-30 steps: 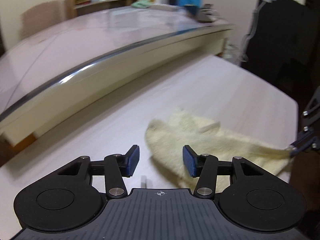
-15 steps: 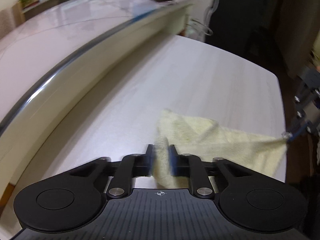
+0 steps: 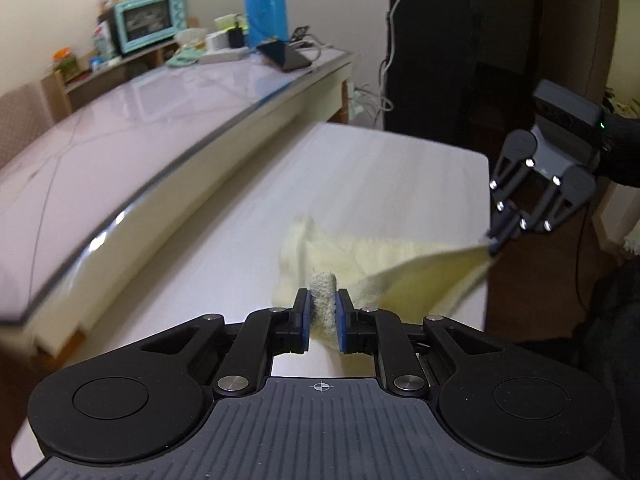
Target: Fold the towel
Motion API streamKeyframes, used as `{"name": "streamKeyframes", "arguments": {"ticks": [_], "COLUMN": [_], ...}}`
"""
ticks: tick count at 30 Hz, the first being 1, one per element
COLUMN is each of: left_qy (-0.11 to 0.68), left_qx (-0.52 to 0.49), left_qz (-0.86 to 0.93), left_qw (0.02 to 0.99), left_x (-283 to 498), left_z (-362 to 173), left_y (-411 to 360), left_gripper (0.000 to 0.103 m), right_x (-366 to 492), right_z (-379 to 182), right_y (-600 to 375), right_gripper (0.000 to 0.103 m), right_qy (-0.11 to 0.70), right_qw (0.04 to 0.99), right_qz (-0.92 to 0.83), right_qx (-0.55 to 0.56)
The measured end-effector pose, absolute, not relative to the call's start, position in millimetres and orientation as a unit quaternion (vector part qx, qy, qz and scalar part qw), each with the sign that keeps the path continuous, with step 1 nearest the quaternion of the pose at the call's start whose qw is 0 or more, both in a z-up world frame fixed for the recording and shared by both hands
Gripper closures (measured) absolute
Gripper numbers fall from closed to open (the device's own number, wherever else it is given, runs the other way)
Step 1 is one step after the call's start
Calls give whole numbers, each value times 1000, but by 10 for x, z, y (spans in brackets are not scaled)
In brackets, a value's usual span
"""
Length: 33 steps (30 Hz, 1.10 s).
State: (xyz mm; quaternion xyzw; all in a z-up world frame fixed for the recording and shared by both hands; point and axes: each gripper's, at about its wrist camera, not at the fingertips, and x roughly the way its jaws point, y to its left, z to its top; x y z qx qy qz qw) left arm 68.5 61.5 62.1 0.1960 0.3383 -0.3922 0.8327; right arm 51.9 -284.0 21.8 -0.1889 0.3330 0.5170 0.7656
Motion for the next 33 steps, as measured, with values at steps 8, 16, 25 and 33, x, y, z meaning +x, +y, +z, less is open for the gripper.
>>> {"name": "streamKeyframes", "arguments": {"ticks": [8,16,25,33], "left_qy": [372,399,373,343], "left_qx": [168,151,92,102], "left_qz": [-347,-341,-341,-319], "left_qw": [844,838,858,878], "left_x": [211,-8,267,1261], "left_z": [282,15,289,287], "left_y": [907,980,1174,783], "left_gripper": [89,88,64,56], "right_x": [410,354,410,424], "right_z": [199,126,110,221], "right_y": [-2665,-2572,-2490,-2598], "right_gripper": [93,93,92,73], "right_qy": [328,335,345,340], "right_qw": [748,737,730,740], "right_qz": [540,543,547,556], "right_qx": [-204,-223,-223,-167]}}
